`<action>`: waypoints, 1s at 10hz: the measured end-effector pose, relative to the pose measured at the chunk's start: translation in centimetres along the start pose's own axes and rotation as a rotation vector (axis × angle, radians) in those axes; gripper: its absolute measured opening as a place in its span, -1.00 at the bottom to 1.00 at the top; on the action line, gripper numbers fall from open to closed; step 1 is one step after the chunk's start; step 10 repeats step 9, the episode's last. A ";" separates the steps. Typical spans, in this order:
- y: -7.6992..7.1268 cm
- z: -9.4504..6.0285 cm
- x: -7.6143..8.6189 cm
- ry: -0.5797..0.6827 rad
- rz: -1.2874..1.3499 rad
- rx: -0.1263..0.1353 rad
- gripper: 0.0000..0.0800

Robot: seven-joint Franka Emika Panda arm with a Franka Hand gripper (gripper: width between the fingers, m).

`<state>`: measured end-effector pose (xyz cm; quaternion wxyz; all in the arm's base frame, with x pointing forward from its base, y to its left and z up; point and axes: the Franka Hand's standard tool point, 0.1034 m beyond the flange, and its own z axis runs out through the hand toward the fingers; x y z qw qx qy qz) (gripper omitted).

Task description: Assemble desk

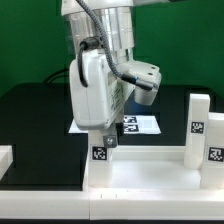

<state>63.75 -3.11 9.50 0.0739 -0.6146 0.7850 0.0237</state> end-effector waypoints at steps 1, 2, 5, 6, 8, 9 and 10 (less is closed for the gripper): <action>0.0 0.0 0.0 0.001 -0.022 0.000 -0.28; 0.0 0.0 0.1 0.002 -0.065 -0.001 -0.28; 0.2 -0.7 0.6 0.002 -0.329 0.021 0.58; 0.2 -0.6 0.6 0.003 -0.329 0.019 0.58; -0.2 -1.5 0.3 -0.005 -0.330 0.027 0.62; -0.6 -2.1 0.0 -0.010 -0.334 0.034 0.62; -0.6 -2.1 0.0 -0.010 -0.334 0.034 0.62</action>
Offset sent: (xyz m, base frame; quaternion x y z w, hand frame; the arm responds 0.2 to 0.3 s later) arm -0.0130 0.0048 0.0220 0.0128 -0.0473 -0.2583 0.9648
